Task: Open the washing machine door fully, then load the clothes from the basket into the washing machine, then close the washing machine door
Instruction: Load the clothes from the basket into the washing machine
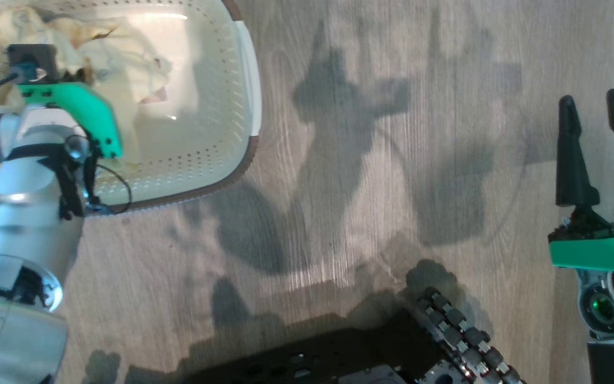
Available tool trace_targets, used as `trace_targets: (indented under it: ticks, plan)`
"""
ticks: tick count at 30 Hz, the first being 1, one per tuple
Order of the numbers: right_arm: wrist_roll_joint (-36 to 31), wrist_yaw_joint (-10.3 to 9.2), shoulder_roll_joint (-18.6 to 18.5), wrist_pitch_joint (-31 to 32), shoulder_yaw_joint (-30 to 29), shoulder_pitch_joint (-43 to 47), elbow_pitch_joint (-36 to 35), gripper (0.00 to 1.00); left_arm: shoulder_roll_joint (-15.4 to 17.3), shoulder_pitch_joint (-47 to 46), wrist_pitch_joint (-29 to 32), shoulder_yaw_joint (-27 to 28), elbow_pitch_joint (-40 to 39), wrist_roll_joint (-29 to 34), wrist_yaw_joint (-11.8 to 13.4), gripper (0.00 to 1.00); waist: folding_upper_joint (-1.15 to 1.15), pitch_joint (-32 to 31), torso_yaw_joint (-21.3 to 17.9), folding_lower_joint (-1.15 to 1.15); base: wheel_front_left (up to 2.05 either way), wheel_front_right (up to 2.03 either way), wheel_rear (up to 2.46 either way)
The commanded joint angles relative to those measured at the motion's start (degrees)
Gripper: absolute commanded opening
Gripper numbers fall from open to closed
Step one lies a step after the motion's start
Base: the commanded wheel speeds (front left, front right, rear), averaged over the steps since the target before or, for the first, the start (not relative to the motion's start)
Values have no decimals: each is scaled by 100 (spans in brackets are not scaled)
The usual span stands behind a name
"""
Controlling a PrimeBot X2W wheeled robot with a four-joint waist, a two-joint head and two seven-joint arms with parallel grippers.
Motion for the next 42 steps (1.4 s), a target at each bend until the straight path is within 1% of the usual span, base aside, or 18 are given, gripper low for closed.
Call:
trace_targets:
  ticks: [1,7,11,22,29,34,35,42]
  plan:
    - [-35,-16,-97,-37,22,203,-156,100,131,-4,-92,40,-89,40,-9,0,0,-101,87,0,0,0,0]
    - [-114,-16,-97,-37,-88,255,-141,100,11,90,-313,13,-318,63,0,0,0,-446,262,0,0,0,0]
    - [-172,-16,-97,-37,-177,318,-128,100,-40,246,-353,24,-652,103,49,0,0,-721,385,0,0,0,0]
    - [-406,-16,-97,-37,-240,701,49,100,-14,1421,-359,410,-2614,325,346,0,0,-1618,640,0,0,0,0]
    - [-518,-16,-97,-37,-244,877,147,100,-116,2380,-359,624,-3768,446,521,0,0,-2314,793,0,0,0,0]
    - [-603,-16,-97,-24,-251,1073,241,100,-140,3023,-359,762,-4440,481,656,0,0,-2818,906,0,0,0,0]
    - [-603,-16,-97,-24,-251,1073,241,100,-140,3023,-359,762,-4440,481,656,0,0,-2818,906,0,0,0,0]
    - [-797,-16,-97,176,-314,1334,171,100,-83,3787,-359,876,-5254,510,864,0,0,-3462,1094,0,0,0,0]
